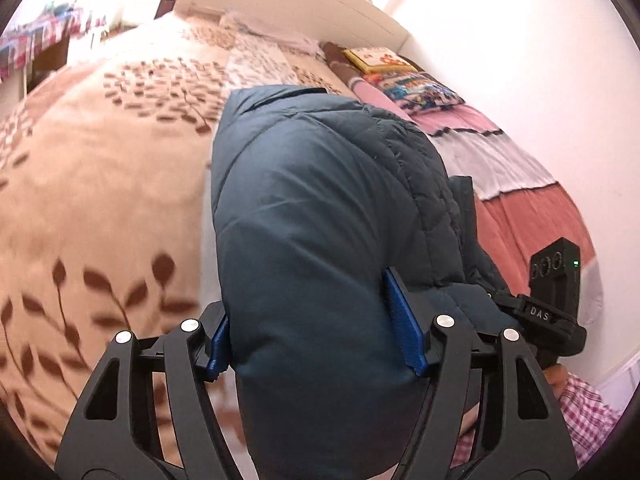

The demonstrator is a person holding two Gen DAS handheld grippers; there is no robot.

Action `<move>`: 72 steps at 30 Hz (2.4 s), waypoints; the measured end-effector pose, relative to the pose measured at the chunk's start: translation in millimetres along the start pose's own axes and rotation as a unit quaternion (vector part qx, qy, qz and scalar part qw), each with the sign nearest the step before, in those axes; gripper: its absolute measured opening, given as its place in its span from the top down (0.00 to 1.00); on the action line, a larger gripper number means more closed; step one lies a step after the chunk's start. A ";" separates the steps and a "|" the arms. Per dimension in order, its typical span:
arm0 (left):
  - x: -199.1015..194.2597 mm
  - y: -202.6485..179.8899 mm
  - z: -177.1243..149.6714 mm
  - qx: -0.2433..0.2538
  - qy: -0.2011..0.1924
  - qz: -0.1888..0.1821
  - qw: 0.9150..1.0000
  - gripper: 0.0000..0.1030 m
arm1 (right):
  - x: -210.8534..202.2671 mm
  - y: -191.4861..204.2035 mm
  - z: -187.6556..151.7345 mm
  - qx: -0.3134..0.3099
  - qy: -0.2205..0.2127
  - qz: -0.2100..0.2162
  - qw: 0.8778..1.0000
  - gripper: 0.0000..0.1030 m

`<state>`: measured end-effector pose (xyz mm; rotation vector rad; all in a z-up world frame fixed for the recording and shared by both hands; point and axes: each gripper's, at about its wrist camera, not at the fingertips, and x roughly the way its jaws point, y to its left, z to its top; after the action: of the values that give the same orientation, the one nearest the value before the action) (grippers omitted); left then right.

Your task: Fold large clothes

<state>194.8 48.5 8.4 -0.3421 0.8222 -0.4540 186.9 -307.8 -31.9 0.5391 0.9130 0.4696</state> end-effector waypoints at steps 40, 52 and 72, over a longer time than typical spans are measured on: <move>-32.0 8.3 -41.5 -0.022 0.031 0.060 0.997 0.23 | -45.4 -28.7 11.5 0.062 -0.028 -0.081 0.994 0.34; -19.4 -3.9 -62.9 0.011 0.061 0.123 0.990 0.24 | -21.3 -26.8 -25.0 0.035 0.032 -0.149 0.988 0.83; -9.6 -0.2 -66.4 0.002 0.066 0.135 0.989 0.22 | -3.5 -40.2 -35.2 0.047 0.055 -0.168 0.983 0.78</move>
<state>138.4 45.5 -27.6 -0.1952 0.9813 -0.2264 161.7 -332.7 -72.1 0.4354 1.1137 0.1513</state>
